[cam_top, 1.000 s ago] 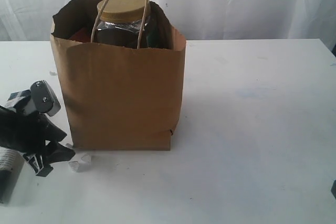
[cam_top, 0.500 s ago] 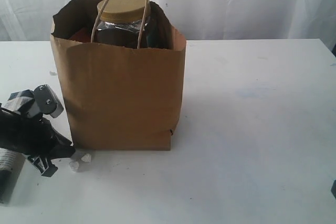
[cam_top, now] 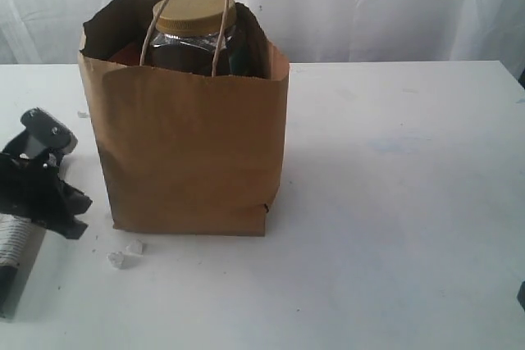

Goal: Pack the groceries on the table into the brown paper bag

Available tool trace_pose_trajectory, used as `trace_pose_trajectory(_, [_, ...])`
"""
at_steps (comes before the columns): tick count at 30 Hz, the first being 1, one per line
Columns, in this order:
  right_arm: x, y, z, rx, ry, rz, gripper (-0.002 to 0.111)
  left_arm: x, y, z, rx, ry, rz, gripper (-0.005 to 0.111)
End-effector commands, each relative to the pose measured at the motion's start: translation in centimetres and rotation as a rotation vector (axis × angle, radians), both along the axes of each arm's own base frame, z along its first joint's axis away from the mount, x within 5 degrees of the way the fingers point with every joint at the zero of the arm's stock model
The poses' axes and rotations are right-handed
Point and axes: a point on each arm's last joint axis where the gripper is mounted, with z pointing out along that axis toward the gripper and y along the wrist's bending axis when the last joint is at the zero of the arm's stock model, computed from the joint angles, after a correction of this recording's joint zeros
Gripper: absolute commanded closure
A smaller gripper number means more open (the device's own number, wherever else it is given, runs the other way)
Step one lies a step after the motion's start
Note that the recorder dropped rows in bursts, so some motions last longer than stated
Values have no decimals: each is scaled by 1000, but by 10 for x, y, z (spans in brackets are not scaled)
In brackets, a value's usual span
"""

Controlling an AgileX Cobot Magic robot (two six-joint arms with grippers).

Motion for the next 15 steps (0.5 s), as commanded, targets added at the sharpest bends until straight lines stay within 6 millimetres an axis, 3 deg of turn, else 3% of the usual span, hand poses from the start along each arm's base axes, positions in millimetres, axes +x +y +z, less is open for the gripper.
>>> trace_pose_trajectory(1, [0,0,-1,-8,0,1,108,-7,-1,38,-124,-73,110,107])
trace_pose_trajectory(7, [0,0,-1,-8,0,1,108,-29,-7,97,-296,-205,130,107])
trace_pose_trajectory(15, [0,0,-1,-8,0,1,108,-81,-26,184,-608,-351,-71,107])
